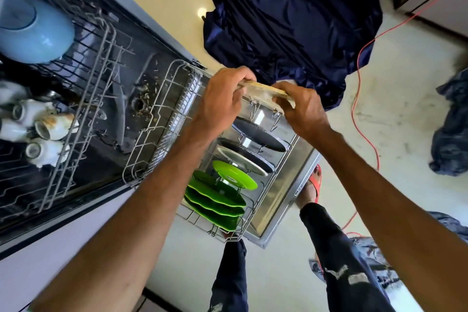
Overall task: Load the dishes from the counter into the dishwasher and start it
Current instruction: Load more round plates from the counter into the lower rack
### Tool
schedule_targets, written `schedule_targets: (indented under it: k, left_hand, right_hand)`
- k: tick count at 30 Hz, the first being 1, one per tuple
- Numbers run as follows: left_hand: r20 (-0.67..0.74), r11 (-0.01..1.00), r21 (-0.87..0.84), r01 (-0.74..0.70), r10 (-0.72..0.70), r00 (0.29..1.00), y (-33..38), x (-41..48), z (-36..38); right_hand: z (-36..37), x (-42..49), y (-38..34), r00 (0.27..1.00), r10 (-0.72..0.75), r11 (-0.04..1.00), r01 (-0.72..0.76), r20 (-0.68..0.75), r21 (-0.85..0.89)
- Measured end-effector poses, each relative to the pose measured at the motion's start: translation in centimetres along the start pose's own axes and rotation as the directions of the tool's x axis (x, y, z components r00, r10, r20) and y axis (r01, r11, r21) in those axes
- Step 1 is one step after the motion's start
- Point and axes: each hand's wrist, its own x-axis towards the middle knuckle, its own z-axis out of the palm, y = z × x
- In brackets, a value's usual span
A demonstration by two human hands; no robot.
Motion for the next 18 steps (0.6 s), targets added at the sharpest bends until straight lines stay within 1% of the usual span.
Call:
schedule_targets:
  k: [2, 3, 6, 7, 9, 11, 13, 15, 18]
  left_hand:
    - [-0.033, 1.0, 0.02, 0.011, -0.011, 0.999, 0.0, 1.0, 0.4]
    - [-0.047, 0.998, 0.03, 0.053, -0.052, 0.998, -0.1, 1.2, 0.7]
    - [-0.075, 0.963, 0.055, 0.262, -0.258, 0.963, -0.9, 0.9, 2.1]
    - [-0.054, 0.943, 0.069, 0.326, -0.323, 0.945, -1.3, 0.5, 2.7]
    - [0.038, 0.904, 0.094, 0.418, -0.423, 0.905, -1.8, -0.5, 3.9]
    - [0.128, 0.881, 0.115, 0.459, -0.471, 0.873, -2.1, -1.8, 5.3]
    - [0.194, 0.871, 0.137, 0.472, -0.491, 0.849, -2.3, -2.9, 6.3]
    - [0.231, 0.862, 0.142, 0.486, -0.506, 0.831, -2.5, -3.7, 7.1]
    - [0.24, 0.851, 0.139, 0.507, -0.526, 0.816, -2.7, -4.1, 7.6]
  right_hand:
    - [-0.1, 0.3, 0.5, 0.998, 0.044, 0.997, -0.041, 0.041, -0.062]
    - [0.0, 0.4, 1.1, 0.995, 0.074, 0.994, -0.068, 0.069, -0.083]
    - [0.6, 0.5, 2.4, 0.971, 0.166, 0.974, -0.134, 0.171, -0.181]
    - [1.1, 0.4, 2.8, 0.963, 0.187, 0.969, -0.149, 0.193, -0.195]
    - [1.8, 0.3, 3.1, 0.952, 0.227, 0.96, -0.184, 0.203, -0.21]
    - [2.2, 0.6, 3.3, 0.95, 0.25, 0.952, -0.206, 0.187, -0.227]
    - [1.9, 1.4, 3.4, 0.949, 0.254, 0.95, -0.209, 0.186, -0.234]
    - [1.5, 2.0, 3.4, 0.941, 0.258, 0.947, -0.202, 0.218, -0.249]
    - [1.3, 2.2, 3.3, 0.927, 0.263, 0.941, -0.185, 0.267, -0.284]
